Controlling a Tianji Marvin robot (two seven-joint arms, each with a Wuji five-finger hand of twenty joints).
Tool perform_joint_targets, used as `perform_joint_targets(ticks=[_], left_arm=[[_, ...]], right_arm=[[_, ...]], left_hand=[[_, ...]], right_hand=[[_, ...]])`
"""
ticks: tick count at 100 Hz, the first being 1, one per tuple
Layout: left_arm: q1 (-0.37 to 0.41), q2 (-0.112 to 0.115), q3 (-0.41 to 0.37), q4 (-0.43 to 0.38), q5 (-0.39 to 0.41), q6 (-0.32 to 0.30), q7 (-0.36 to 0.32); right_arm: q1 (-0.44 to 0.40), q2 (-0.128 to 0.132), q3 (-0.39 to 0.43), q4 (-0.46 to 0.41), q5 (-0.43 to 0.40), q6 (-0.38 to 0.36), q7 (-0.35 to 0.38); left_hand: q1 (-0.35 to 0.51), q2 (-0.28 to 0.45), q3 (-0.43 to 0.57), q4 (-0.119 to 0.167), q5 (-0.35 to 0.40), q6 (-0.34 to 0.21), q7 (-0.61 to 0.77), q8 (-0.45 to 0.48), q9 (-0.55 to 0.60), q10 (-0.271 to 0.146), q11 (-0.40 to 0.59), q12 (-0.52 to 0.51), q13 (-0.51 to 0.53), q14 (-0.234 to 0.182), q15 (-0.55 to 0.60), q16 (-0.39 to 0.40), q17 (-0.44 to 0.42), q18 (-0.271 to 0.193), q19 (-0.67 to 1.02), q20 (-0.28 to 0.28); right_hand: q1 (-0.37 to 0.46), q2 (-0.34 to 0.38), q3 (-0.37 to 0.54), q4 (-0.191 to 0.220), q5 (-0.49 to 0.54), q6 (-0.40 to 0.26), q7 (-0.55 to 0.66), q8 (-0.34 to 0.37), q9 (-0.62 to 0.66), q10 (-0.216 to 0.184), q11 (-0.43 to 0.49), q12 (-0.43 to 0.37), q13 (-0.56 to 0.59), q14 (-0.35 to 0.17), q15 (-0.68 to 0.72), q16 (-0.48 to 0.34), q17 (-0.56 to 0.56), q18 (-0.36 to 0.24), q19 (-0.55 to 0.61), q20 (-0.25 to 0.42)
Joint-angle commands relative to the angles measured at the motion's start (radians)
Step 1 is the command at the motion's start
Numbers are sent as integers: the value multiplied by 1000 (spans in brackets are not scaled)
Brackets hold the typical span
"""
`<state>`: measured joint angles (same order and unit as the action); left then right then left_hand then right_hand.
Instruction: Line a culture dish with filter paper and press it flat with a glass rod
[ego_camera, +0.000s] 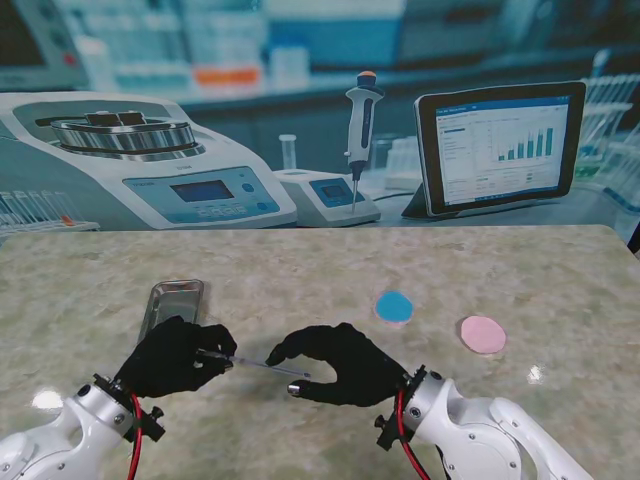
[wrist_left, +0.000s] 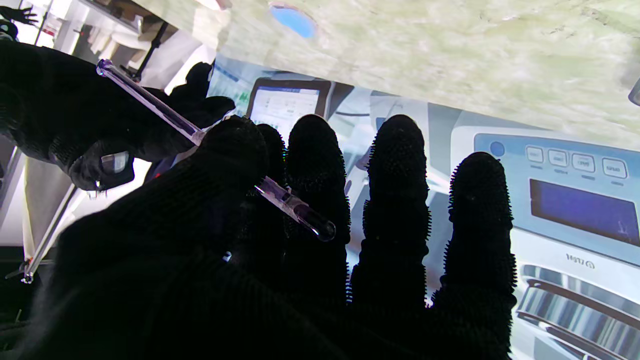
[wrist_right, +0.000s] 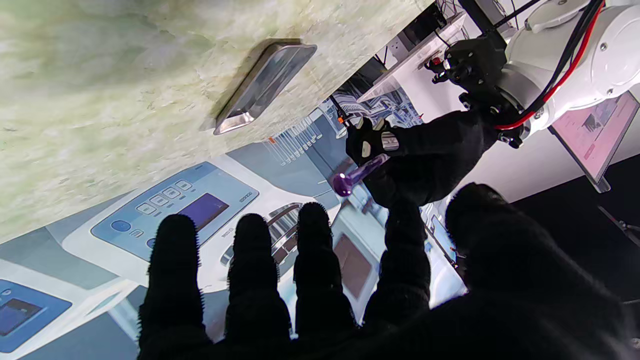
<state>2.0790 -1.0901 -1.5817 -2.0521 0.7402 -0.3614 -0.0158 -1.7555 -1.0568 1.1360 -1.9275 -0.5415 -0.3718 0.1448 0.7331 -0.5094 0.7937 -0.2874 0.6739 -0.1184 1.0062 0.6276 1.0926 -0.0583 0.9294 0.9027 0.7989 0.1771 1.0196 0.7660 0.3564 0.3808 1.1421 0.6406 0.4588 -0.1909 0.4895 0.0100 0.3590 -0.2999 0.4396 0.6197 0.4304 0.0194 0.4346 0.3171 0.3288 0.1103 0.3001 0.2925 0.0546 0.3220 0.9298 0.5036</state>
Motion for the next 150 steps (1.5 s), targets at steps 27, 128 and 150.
perform_joint_targets(ticks=[27,128,150], left_arm=[[9,1,13,-15,-1,-9,-1],[-28,1,40,0,-30,15,-4],[-38,1,49,3,-37,26,-9]], right_arm=[[30,5,-30,20,1,-20,26],[131,8,-112,81,12,-62,37],[156,4,-139,97,21,-64,25]], left_hand=[[28,21,91,4,79,-130,102,38,24,-26,27,21,36,3,30,14,-2,32,38,37],[31,24,87,5,78,-119,102,41,26,-24,30,19,41,5,34,16,4,33,39,39],[34,25,86,5,78,-116,102,40,27,-22,31,18,42,6,35,16,6,35,40,40]], right_hand=[[1,-36,-28,-22,103,-49,41,1,77,11,0,22,60,8,43,31,31,-2,69,36],[23,-98,2,-54,314,19,280,-103,341,29,54,74,274,49,175,105,175,7,230,100],[12,-94,49,-53,431,125,285,-57,442,39,125,127,352,70,273,164,223,9,297,119]])
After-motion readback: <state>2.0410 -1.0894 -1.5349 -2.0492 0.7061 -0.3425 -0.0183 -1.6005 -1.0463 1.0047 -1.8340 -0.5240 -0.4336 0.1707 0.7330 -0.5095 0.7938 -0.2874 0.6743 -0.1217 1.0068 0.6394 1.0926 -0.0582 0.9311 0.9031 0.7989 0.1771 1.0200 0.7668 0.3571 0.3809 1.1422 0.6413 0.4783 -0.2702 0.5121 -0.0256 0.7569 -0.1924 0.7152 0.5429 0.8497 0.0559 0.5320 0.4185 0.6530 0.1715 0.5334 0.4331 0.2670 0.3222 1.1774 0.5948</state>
